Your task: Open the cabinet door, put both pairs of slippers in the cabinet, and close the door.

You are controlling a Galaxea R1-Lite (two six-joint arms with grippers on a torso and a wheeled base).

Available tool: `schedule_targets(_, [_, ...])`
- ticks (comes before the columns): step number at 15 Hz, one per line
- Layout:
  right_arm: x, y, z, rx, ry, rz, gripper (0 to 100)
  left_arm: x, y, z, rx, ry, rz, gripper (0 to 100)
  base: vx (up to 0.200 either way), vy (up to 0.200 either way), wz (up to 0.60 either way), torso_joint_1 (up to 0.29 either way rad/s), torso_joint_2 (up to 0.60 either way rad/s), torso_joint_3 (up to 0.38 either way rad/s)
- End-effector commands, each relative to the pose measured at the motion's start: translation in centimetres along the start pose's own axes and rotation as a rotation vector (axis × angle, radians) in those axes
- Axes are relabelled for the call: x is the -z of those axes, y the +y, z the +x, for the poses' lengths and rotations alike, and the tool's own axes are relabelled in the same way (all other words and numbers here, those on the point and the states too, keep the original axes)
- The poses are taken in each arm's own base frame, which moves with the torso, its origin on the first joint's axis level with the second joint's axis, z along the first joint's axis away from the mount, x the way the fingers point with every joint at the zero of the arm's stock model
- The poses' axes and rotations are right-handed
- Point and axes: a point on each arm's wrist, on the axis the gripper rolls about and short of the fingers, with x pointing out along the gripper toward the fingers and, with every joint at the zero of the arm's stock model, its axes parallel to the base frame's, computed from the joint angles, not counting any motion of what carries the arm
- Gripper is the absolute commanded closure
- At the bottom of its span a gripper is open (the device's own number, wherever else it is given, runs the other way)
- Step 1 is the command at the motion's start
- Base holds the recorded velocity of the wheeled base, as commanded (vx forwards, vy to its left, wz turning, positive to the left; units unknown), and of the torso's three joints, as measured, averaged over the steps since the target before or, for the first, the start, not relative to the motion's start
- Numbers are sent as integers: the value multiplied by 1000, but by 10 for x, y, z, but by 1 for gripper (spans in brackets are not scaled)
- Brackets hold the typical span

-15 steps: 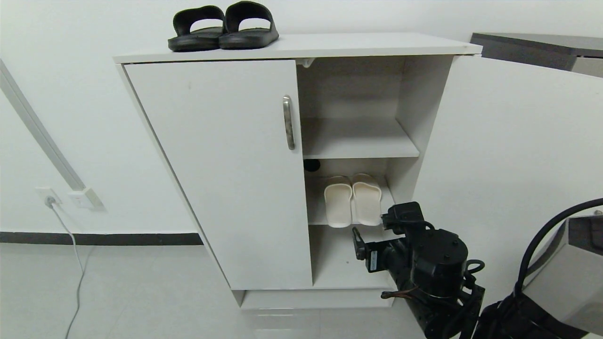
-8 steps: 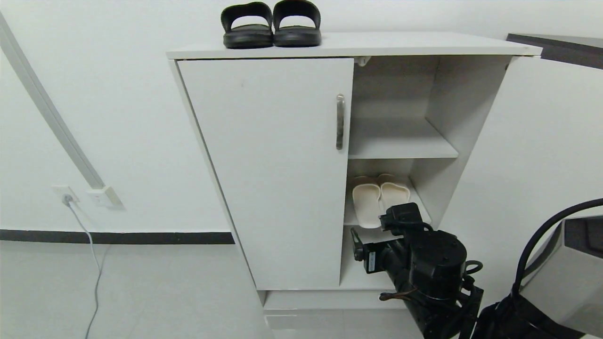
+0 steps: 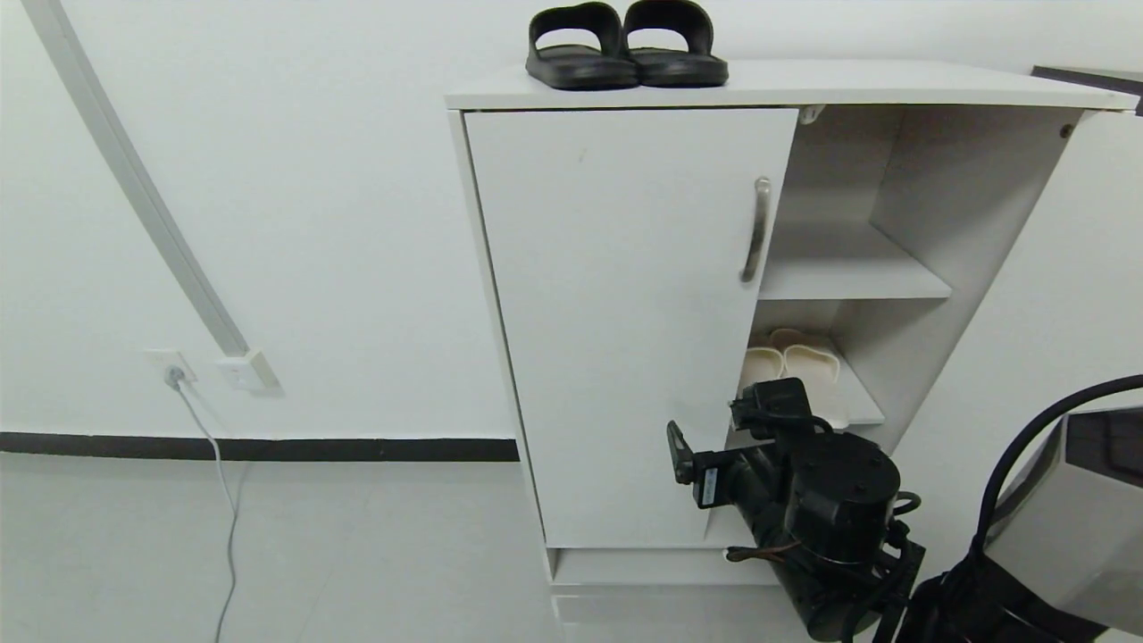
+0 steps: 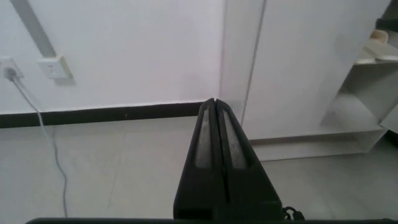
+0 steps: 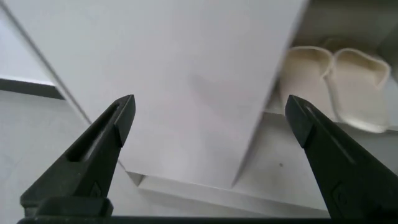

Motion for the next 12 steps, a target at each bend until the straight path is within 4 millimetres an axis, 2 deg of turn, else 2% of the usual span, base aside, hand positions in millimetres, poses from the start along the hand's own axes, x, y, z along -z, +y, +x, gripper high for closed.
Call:
schedule_targets(1, [1, 0, 0, 1, -3, 1, 0, 0, 0, 0, -2, 0, -1, 100, 0, 0, 0, 0, 0, 0])
schedule_targets(12, [4, 1, -2, -5, -1, -20, 0, 0, 0, 0, -2, 0, -2, 100, 0, 0, 0, 0, 0, 0])
